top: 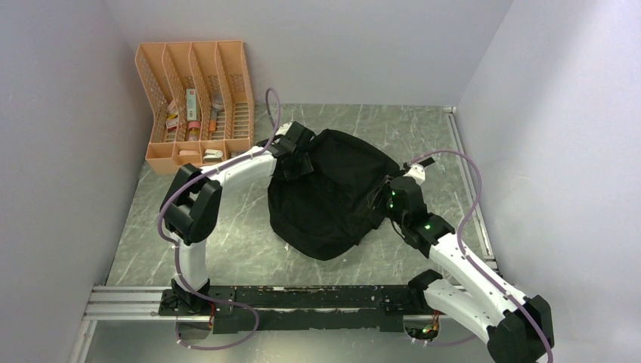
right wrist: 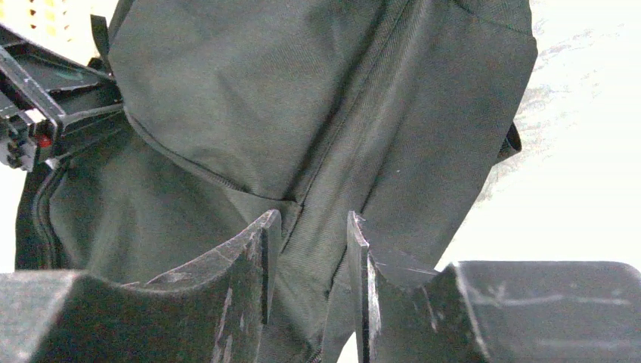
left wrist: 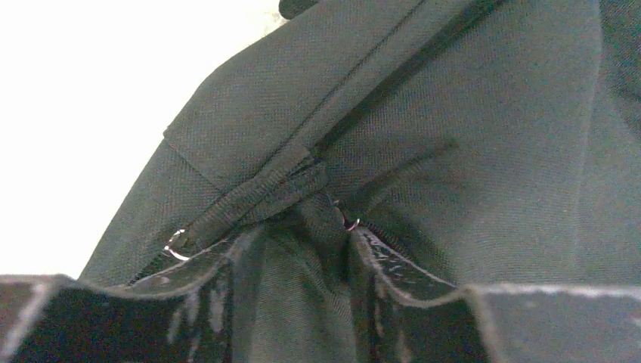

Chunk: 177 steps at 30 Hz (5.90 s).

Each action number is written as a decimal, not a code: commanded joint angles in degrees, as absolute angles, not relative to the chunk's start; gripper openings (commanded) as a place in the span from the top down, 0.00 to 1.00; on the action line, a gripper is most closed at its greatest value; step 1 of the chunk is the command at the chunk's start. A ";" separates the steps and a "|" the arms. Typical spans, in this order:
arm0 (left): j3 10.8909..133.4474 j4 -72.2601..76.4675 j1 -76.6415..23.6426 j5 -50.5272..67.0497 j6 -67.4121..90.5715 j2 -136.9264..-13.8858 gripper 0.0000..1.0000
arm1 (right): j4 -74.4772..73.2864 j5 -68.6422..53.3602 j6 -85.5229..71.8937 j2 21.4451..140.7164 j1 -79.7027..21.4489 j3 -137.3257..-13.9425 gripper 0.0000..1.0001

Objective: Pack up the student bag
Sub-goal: Adjust the student bag at the center of the board, then zip the student bag at the center of the board.

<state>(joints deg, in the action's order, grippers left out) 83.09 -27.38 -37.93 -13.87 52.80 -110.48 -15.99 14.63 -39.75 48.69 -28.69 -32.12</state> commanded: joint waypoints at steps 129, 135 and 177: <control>49.22 -3.34 -25.75 16.75 35.53 -77.56 0.55 | 9.95 14.13 -71.74 96.84 -38.63 -57.84 0.58; 49.26 -3.36 -25.75 16.96 35.56 -77.87 0.55 | 9.67 14.35 -71.21 98.71 -38.51 -58.65 0.63; 56.94 -3.71 -25.13 15.98 51.12 -82.48 0.52 | 27.80 9.99 -55.09 89.41 -37.88 -47.35 0.99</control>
